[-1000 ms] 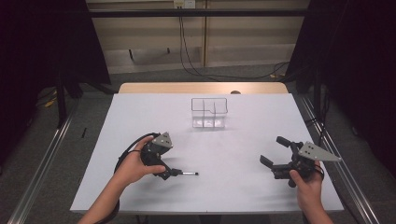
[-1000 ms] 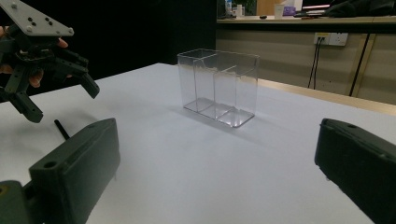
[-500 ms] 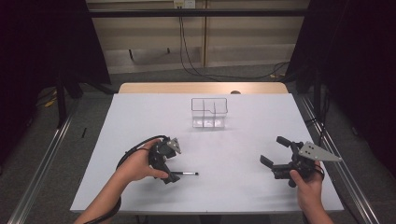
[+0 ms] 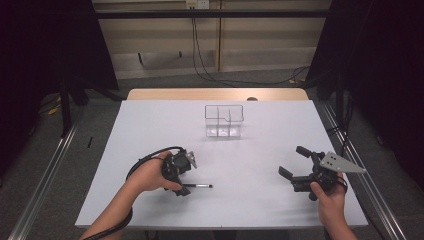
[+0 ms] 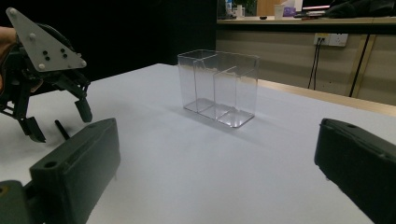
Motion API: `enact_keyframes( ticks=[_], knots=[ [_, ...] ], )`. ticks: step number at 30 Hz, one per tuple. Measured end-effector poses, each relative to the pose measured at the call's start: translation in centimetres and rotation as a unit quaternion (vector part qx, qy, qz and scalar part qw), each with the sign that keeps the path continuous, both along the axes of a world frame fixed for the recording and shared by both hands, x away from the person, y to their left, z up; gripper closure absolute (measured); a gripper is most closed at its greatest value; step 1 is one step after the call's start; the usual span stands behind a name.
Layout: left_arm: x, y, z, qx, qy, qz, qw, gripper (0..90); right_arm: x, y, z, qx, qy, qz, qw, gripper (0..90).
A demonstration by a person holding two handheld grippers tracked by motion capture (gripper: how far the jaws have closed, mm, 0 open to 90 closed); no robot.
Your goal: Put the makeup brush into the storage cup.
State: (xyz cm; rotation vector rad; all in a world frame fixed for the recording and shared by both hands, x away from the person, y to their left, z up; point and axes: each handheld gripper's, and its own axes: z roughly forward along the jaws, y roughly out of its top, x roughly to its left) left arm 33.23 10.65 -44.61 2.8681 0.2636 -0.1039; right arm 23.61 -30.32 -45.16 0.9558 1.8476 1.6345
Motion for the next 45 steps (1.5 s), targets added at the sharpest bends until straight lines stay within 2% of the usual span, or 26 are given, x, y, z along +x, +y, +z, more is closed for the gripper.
enact_keyframes(
  ticks=[2, 3, 10, 25, 26, 29, 33, 35, 40, 43, 45],
  knots=[
    [0.0, -0.1, 0.0, 0.005, -0.001, -0.002, 1.0, 28.7, 0.0, 0.0, 0.0, 0.0, 0.001, 0.001, 1.0, 0.1],
    [0.0, -0.2, 0.0, 0.012, -0.003, -0.012, 0.9998, 30.1, 0.0, 0.0, 0.0, 0.0, 0.001, 0.001, 1.0, 0.1],
    [0.0, -0.7, 0.2, 0.022, -0.005, -0.028, 0.9993, 43.5, 0.0, 0.0, 0.0, 0.0, 0.001, 0.002, 1.0, 0.0],
    [0.0, -1.2, 0.3, 0.027, -0.007, -0.052, 0.9982, 55.5, 0.1, 0.0, -0.1, 0.0, 0.002, 0.002, 1.0, 0.0],
    [0.1, -1.2, 0.3, 0.028, -0.01, -0.06, 0.9978, 56.7, 0.1, 0.0, -0.1, 0.0, 0.002, 0.002, 1.0, 0.0],
    [0.1, -1.2, 0.4, 0.027, -0.008, -0.062, 0.9977, 61.2, 0.1, 0.0, -0.1, 0.0, 0.002, 0.002, 1.0, 0.1],
    [-0.1, -1.4, 0.3, 0.032, -0.007, -0.065, 0.9973, 63.7, 0.1, -0.1, -0.1, 0.0, 0.002, 0.002, 1.0, 0.0],
    [-0.2, -1.7, 0.4, 0.043, -0.004, -0.078, 0.996, 68.7, 0.1, -0.1, -0.1, -0.001, 0.002, 0.002, 1.0, 0.1],
    [-0.3, -2.2, 0.4, 0.056, -0.005, -0.078, 0.9953, 80.9, 0.1, 0.0, -0.1, -0.001, 0.003, 0.003, 1.0, 0.1],
    [-0.1, -2.2, 0.4, 0.059, 0.003, -0.08, 0.9951, 83.7, 0.1, 0.0, -0.1, -0.002, 0.003, 0.003, 1.0, 0.1],
    [-0.1, -2.2, 0.4, 0.057, 0.007, -0.07, 0.9959, 83.7, 0.1, 0.0, -0.1, -0.001, 0.003, 0.003, 1.0, 0.1]
  ],
)
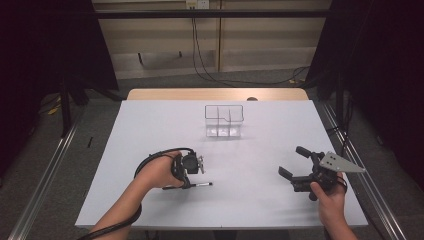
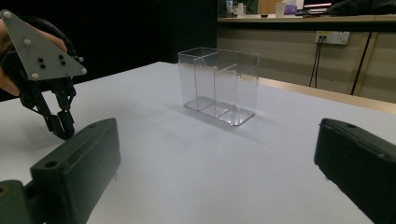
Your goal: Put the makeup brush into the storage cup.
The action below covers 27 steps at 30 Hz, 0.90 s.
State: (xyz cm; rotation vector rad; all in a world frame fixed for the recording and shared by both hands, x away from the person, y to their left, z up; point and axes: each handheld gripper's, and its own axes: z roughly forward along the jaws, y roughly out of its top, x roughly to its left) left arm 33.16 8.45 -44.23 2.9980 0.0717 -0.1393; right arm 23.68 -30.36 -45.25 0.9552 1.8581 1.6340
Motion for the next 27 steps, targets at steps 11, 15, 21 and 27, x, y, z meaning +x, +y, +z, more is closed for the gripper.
enact_keyframes(
  ticks=[11, 15, 21, 27],
  knots=[
    [0.0, 0.1, 0.1, -0.002, 0.003, 0.02, 0.9998, 83.9, 0.0, 0.0, 0.0, -0.001, 0.0, 0.0, 1.0, 0.1],
    [0.1, 0.4, 0.1, -0.013, 0.013, 0.032, 0.9993, 83.9, 0.0, 0.0, 0.0, -0.001, -0.001, 0.0, 1.0, 0.1],
    [0.2, 0.7, 0.1, -0.041, 0.015, 0.051, 0.9977, 83.9, 0.0, 0.0, 0.0, 0.0, 0.0, 0.001, 1.0, 0.1],
    [0.4, 1.0, 0.3, -0.064, 0.029, 0.075, 0.9947, 83.9, 0.0, 0.0, 0.0, -0.001, -0.001, 0.001, 1.0, 0.1]
  ],
)
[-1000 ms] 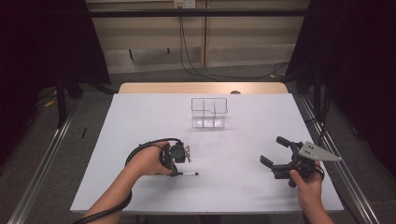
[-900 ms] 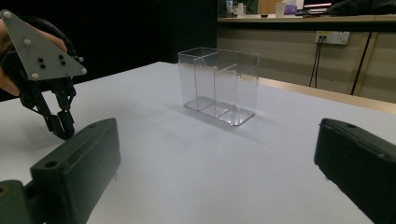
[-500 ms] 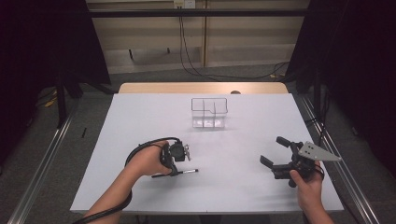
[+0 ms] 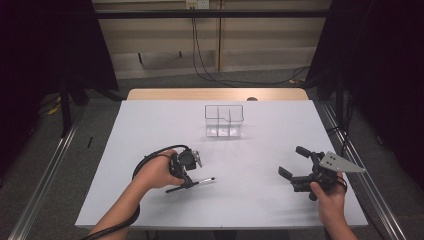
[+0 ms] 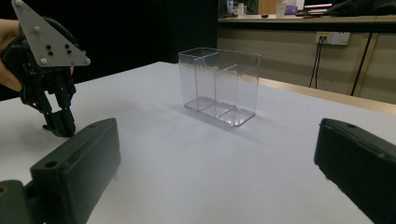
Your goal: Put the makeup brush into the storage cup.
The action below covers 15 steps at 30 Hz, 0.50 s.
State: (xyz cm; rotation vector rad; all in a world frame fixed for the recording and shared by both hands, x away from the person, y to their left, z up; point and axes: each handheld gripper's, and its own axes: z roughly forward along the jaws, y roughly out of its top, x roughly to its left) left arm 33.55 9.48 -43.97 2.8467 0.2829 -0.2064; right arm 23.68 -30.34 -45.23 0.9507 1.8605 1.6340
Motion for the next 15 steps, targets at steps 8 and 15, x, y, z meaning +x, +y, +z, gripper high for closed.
enact_keyframes(
  ticks=[8, 15],
  knots=[
    [0.2, 0.6, 0.2, -0.049, 0.007, 0.034, 0.9982, 83.9, 0.0, 0.0, 0.0, 0.0, 0.0, -0.001, 1.0, 0.1],
    [0.4, 1.4, 0.4, -0.105, 0.002, 0.07, 0.9919, 83.9, 0.0, 0.0, 0.0, 0.0, -0.001, -0.001, 1.0, 0.1]
  ],
)
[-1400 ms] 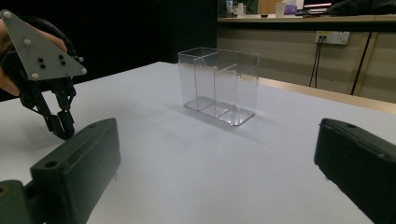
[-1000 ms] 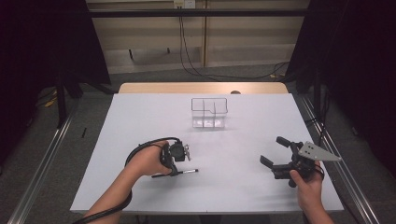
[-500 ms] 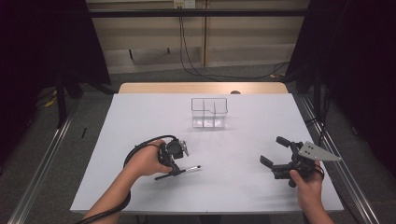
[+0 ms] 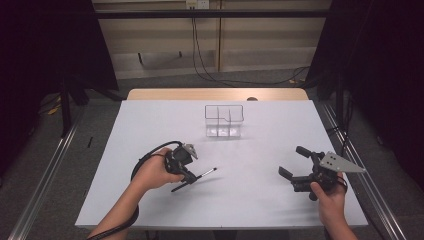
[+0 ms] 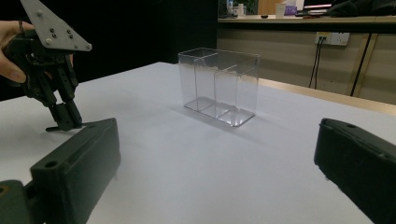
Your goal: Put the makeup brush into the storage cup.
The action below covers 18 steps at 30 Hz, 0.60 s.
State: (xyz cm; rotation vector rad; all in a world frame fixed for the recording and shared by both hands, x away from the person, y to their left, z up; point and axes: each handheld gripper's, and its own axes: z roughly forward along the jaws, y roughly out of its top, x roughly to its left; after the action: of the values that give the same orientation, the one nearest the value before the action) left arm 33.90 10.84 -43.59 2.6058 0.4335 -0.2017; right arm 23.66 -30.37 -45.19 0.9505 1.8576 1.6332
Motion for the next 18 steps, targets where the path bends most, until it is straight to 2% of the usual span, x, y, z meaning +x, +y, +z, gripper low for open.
enact_keyframes(
  ticks=[2, 4, 5, 6, 7, 8, 9, 10, 11, 12, 13, 14, 15, 16, 17, 18],
  knots=[
    [0.1, 0.2, 0.1, -0.018, 0.003, 0.011, 0.9998, 83.9, 0.0, 0.0, 0.0, 0.0, 0.0, 0.0, 1.0, 0.1],
    [0.2, 0.4, 0.2, -0.03, -0.003, 0.02, 0.9993, 83.9, 0.0, 0.0, 0.0, 0.0, 0.0, 0.0, 1.0, 0.1],
    [0.2, 0.4, 0.2, -0.03, -0.003, 0.02, 0.9993, 83.9, 0.0, 0.0, 0.0, -0.001, 0.0, 0.0, 1.0, 0.1],
    [0.1, 0.6, 0.3, -0.047, -0.01, 0.036, 0.9982, 83.9, 0.0, 0.0, 0.0, -0.002, 0.0, 0.0, 1.0, 0.1],
    [0.1, 0.6, 0.3, -0.047, -0.01, 0.036, 0.9982, 83.9, 0.0, 0.0, 0.0, -0.002, 0.0, 0.0, 1.0, 0.1],
    [0.2, 0.8, 0.4, -0.064, -0.015, 0.048, 0.9967, 83.9, 0.0, 0.0, 0.0, -0.001, 0.0, 0.0, 1.0, 0.1],
    [0.2, 0.8, 0.4, -0.064, -0.015, 0.048, 0.9967, 83.9, 0.0, 0.0, 0.0, -0.001, 0.0, 0.0, 1.0, 0.1],
    [0.2, 1.0, 0.5, -0.078, -0.024, 0.055, 0.9951, 83.9, 0.0, 0.0, 0.0, -0.001, 0.0, 0.0, 1.0, 0.1],
    [0.2, 1.0, 0.5, -0.078, -0.024, 0.055, 0.9951, 83.9, 0.0, 0.0, 0.0, -0.002, 0.0, 0.0, 1.0, 0.1],
    [0.1, 1.0, 0.6, -0.092, -0.035, 0.069, 0.9928, 83.9, 0.0, 0.0, 0.0, -0.001, 0.0, -0.001, 1.0, 0.1],
    [0.2, 1.1, 0.6, -0.104, -0.035, 0.07, 0.9915, 83.9, 0.0, 0.0, 0.0, 0.0, 0.0, 0.0, 1.0, 0.1],
    [0.2, 1.1, 0.6, -0.104, -0.035, 0.07, 0.9915, 83.9, 0.0, 0.0, 0.0, 0.0, 0.0, 0.0, 1.0, 0.1],
    [0.2, 1.3, 0.7, -0.123, -0.042, 0.082, 0.9881, 83.9, 0.0, 0.0, 0.0, 0.0, 0.0, 0.0, 1.0, 0.1],
    [0.2, 1.4, 0.8, -0.132, -0.045, 0.087, 0.9864, 83.9, 0.0, 0.0, 0.0, -0.001, 0.0, -0.001, 1.0, 0.1],
    [0.2, 1.4, 0.8, -0.132, -0.045, 0.087, 0.9864, 83.9, 0.0, 0.0, 0.0, -0.001, 0.0, -0.001, 1.0, 0.1],
    [0.2, 1.5, 0.9, -0.146, -0.057, 0.098, 0.9827, 83.9, 0.0, 0.0, 0.0, 0.0, 0.0, 0.0, 1.0, 0.1]
  ],
)
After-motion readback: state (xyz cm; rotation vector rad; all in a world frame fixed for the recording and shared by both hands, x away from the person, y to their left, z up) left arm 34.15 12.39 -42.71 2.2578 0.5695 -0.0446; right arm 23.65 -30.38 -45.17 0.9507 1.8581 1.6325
